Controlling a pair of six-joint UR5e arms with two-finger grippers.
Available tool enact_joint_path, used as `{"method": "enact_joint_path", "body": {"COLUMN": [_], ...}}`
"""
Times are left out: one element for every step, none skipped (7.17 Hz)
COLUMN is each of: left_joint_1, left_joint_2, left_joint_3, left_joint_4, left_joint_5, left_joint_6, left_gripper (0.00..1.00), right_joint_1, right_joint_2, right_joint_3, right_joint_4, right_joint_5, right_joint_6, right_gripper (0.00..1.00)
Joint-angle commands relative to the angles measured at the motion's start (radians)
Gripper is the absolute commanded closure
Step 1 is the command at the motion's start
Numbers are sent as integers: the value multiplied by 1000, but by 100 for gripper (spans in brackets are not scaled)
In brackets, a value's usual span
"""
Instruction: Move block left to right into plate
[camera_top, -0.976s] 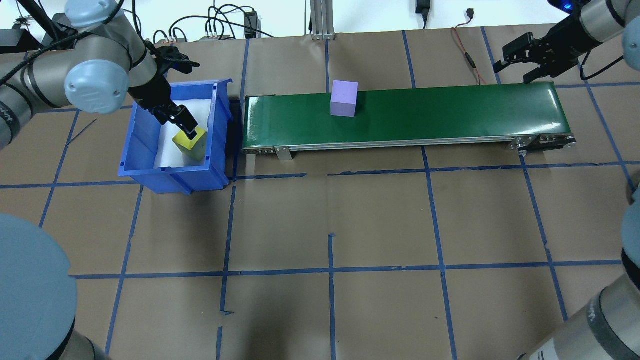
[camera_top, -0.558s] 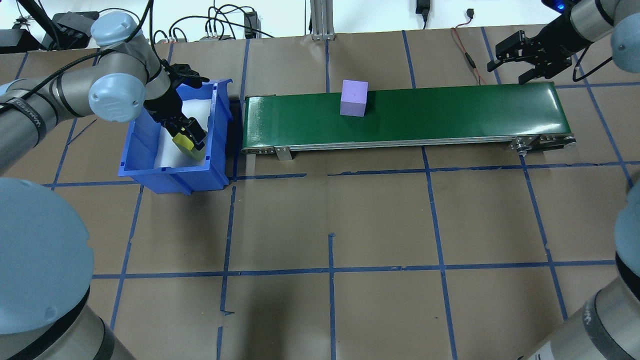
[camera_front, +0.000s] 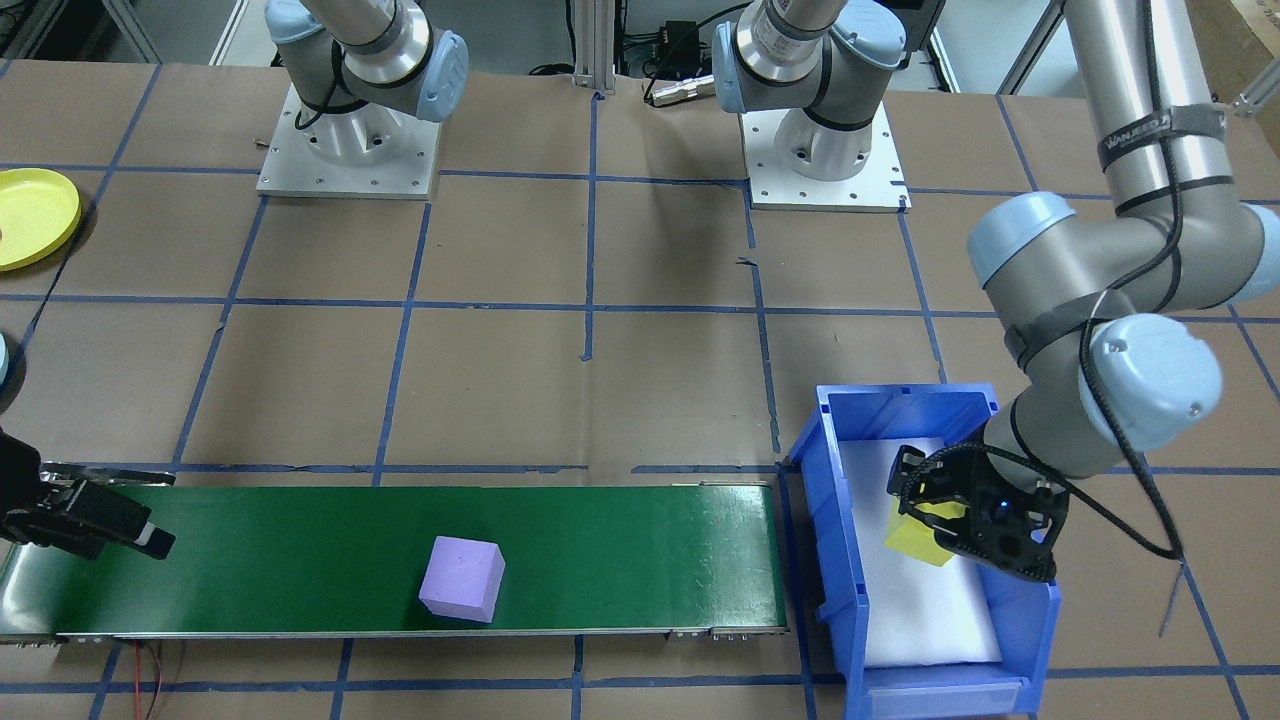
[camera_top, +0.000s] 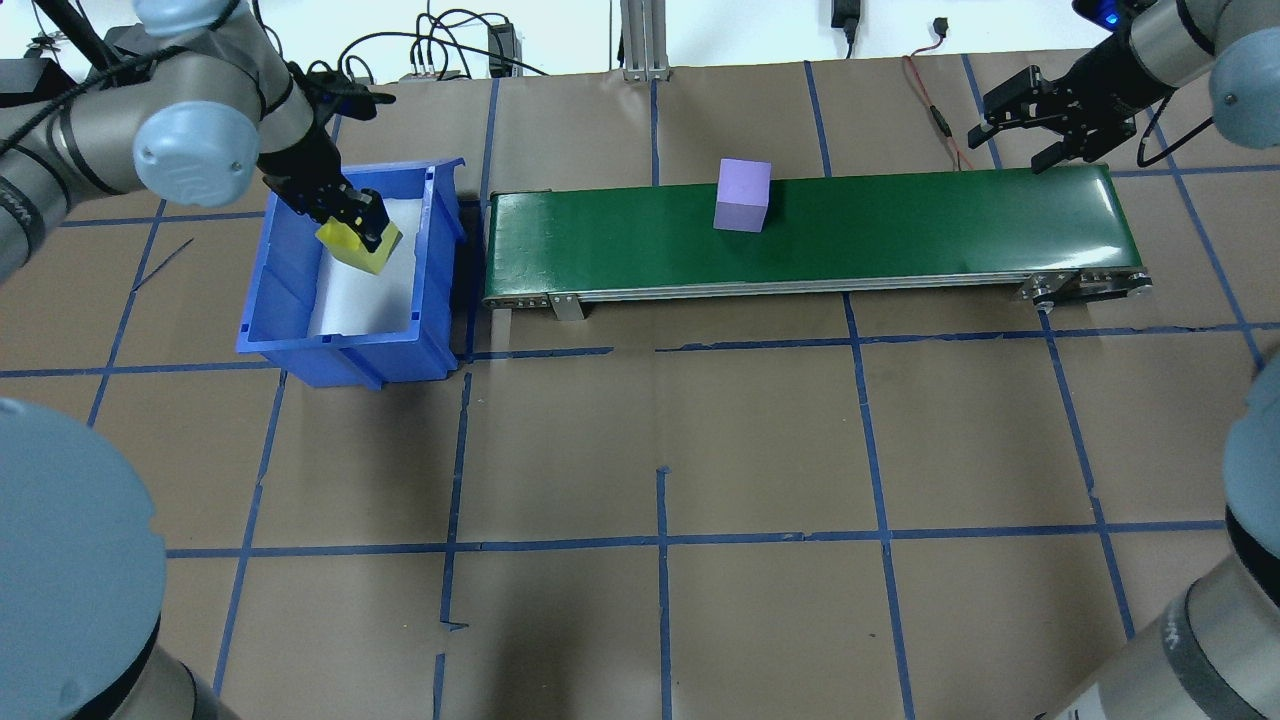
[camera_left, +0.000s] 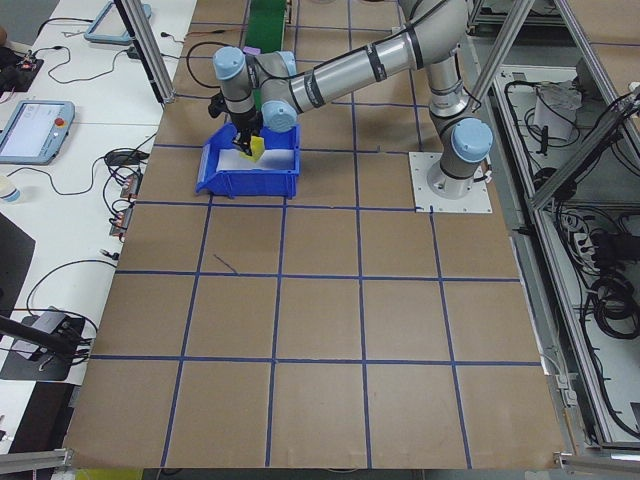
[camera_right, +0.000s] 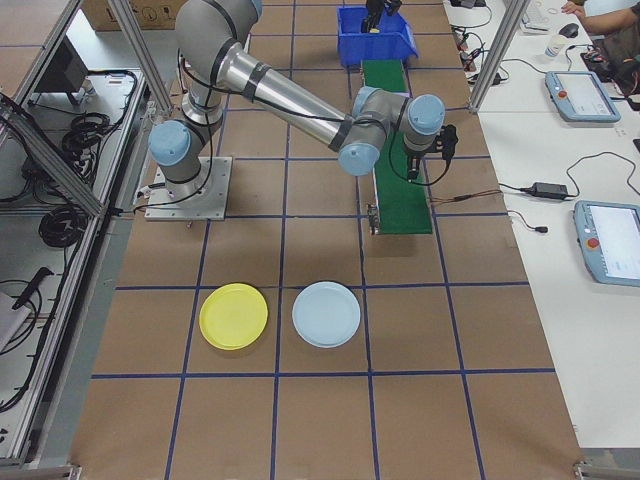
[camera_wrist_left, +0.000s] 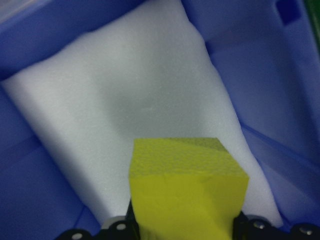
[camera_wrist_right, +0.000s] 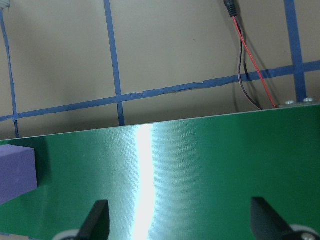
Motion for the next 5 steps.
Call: {"method": "enact_joint_path", "body": {"left_joint_1": [-55,-119,-188,-252,-277], "left_joint_2": [108,98,46,-25,-79], "left_joint_3": [36,37,41,57,71], "left_joint_4": [-128,-93,15,64,90], "left_joint_5": [-7,-12,-9,2,7], "left_joint_6": [-237,-367,-428,-447,-450], "left_gripper": [50,50,49,48,48], "right_joint_1": [0,1,0,0,0], "right_joint_2": [2,2,2,5,4], "right_joint_3": [1,1,3,3,3], "right_joint_4": [-2,-3,-8,-8,-10], "right_joint_5": [0,0,-2,-2,-2], "right_joint_6": [-2,-2,-2,-2,-2], "right_gripper": [0,0,0,0,0]}}
